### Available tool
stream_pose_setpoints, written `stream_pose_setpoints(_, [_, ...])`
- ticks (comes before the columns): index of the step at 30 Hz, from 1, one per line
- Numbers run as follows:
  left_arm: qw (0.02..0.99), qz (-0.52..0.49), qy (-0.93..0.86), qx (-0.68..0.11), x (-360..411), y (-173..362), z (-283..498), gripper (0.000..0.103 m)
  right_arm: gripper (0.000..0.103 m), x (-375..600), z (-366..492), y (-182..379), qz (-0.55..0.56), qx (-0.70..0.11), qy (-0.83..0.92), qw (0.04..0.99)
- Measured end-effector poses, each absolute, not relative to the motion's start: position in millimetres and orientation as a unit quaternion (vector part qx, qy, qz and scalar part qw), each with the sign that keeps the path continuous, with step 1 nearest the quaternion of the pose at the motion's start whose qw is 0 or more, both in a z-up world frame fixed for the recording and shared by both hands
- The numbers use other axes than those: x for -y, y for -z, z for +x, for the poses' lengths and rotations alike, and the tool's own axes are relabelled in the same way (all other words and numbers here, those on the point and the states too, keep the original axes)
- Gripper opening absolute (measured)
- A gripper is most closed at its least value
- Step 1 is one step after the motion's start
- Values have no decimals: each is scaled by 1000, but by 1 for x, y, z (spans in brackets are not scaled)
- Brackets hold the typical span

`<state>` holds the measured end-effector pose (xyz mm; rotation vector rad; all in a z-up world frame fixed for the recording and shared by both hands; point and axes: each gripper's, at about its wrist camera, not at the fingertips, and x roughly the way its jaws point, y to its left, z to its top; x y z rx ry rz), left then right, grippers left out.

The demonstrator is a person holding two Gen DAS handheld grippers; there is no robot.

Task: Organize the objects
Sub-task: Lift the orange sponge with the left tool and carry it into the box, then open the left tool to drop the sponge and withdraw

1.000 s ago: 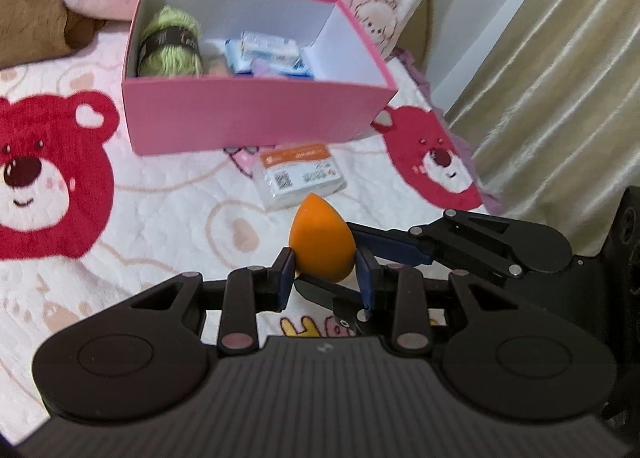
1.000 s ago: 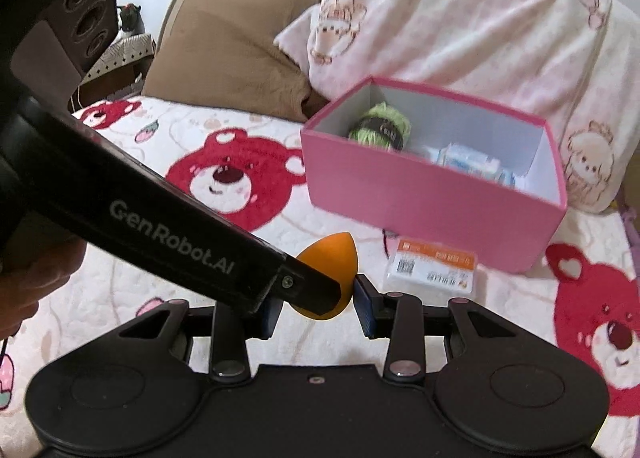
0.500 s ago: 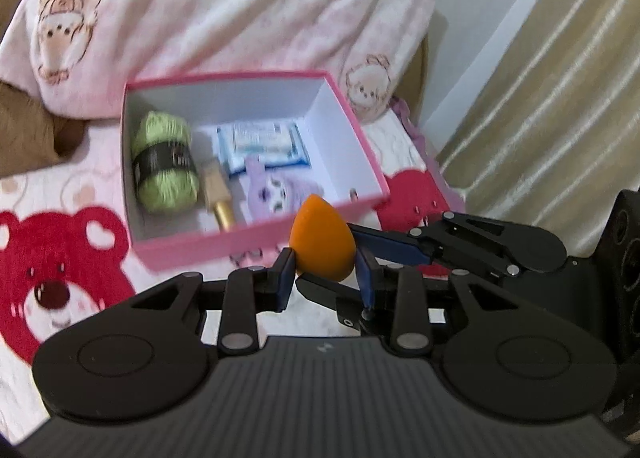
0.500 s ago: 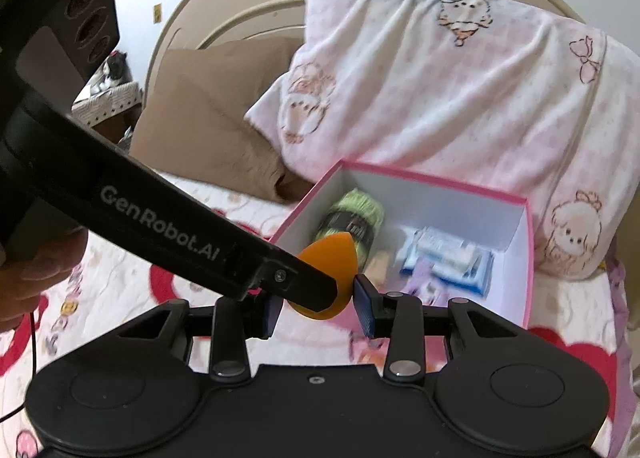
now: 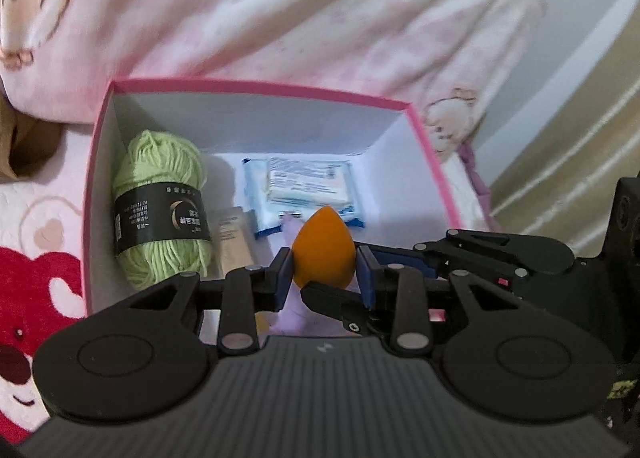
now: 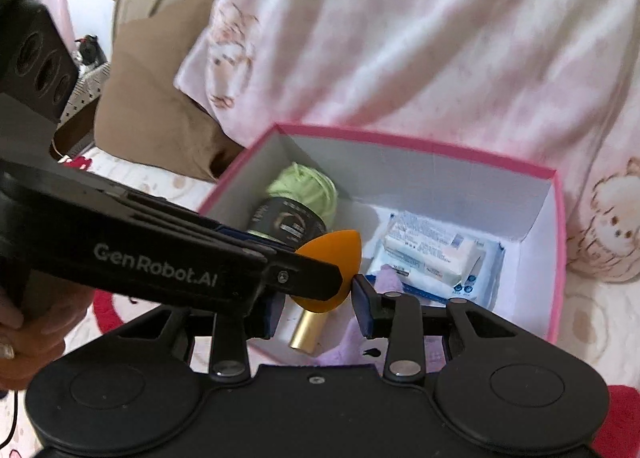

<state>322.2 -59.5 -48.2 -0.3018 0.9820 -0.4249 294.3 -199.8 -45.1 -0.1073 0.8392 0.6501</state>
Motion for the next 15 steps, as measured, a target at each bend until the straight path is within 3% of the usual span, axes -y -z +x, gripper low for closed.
stream_pose_setpoints(11, [838,-156,164,-497,64,95,353,32,42,185,335,91,-57,-455,-287,841])
stream_pose_setpoints(13, [848,-141,145,-490,67,94,351,43,44,185,337,94,-59,-458,-279,842])
stream_pose_setpoints(15, [855,-128,143,-481,67,89,347,45,45,191,337,93,-50,-461,-279,841])
